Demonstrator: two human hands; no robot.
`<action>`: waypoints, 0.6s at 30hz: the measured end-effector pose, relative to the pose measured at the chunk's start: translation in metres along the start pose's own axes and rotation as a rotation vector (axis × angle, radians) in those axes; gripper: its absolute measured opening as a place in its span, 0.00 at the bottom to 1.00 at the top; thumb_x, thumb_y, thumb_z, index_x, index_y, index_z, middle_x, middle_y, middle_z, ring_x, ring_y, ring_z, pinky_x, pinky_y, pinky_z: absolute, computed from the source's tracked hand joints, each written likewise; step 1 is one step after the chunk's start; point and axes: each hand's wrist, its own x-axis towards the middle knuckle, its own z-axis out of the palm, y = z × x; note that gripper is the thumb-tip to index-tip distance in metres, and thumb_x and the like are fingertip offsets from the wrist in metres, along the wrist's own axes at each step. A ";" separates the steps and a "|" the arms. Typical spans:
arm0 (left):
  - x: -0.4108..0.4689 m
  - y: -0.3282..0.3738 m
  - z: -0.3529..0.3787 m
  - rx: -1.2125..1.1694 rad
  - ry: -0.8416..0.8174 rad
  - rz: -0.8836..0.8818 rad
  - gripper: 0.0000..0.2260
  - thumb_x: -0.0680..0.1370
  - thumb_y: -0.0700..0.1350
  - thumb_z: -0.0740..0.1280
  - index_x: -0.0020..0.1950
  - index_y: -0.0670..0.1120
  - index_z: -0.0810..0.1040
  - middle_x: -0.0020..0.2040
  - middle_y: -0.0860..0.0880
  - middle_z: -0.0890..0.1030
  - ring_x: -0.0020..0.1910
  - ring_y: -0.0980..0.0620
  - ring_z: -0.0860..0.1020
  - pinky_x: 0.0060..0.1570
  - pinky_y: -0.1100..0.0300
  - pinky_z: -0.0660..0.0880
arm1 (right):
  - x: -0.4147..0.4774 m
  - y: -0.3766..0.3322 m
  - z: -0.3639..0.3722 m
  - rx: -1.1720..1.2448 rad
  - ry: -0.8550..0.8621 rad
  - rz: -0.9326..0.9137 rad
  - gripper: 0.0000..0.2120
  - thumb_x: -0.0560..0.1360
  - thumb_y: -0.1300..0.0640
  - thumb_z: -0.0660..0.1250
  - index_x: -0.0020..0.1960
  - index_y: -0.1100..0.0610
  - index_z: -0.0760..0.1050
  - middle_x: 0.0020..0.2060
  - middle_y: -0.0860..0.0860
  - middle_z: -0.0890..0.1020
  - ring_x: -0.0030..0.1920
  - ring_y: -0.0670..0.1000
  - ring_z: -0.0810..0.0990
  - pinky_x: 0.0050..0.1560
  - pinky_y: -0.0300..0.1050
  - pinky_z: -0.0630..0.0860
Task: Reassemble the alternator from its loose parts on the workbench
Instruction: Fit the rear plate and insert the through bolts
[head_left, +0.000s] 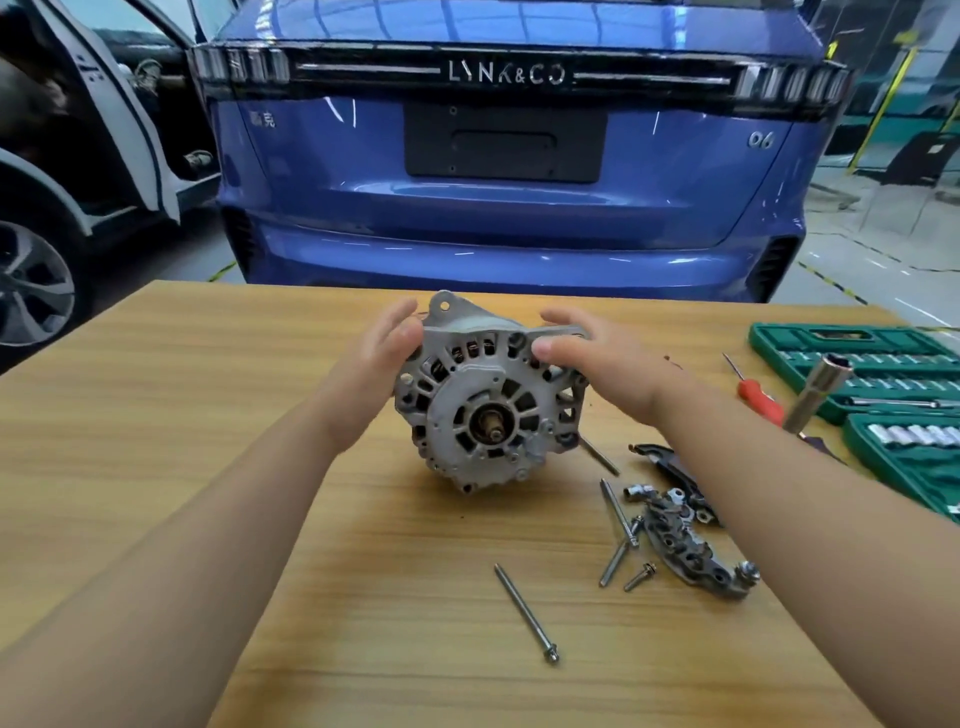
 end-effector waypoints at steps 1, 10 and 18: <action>-0.003 -0.007 0.003 -0.038 -0.025 0.007 0.49 0.58 0.78 0.66 0.74 0.60 0.58 0.73 0.51 0.68 0.70 0.50 0.70 0.69 0.45 0.66 | -0.001 0.005 0.005 0.042 0.034 0.007 0.42 0.65 0.32 0.63 0.75 0.46 0.61 0.66 0.46 0.69 0.64 0.49 0.68 0.57 0.49 0.67; 0.001 0.000 0.015 -0.076 0.074 -0.126 0.37 0.60 0.71 0.68 0.63 0.50 0.76 0.55 0.46 0.83 0.50 0.47 0.83 0.49 0.51 0.77 | 0.002 0.007 0.019 0.576 -0.048 0.185 0.20 0.77 0.38 0.59 0.51 0.54 0.79 0.49 0.55 0.85 0.55 0.60 0.81 0.63 0.61 0.71; 0.026 0.007 -0.022 -0.036 0.020 -0.493 0.46 0.52 0.78 0.70 0.59 0.47 0.81 0.54 0.38 0.83 0.57 0.33 0.79 0.58 0.37 0.75 | 0.036 -0.015 0.006 0.230 -0.195 0.416 0.31 0.65 0.23 0.57 0.41 0.51 0.74 0.39 0.54 0.83 0.41 0.57 0.81 0.55 0.54 0.73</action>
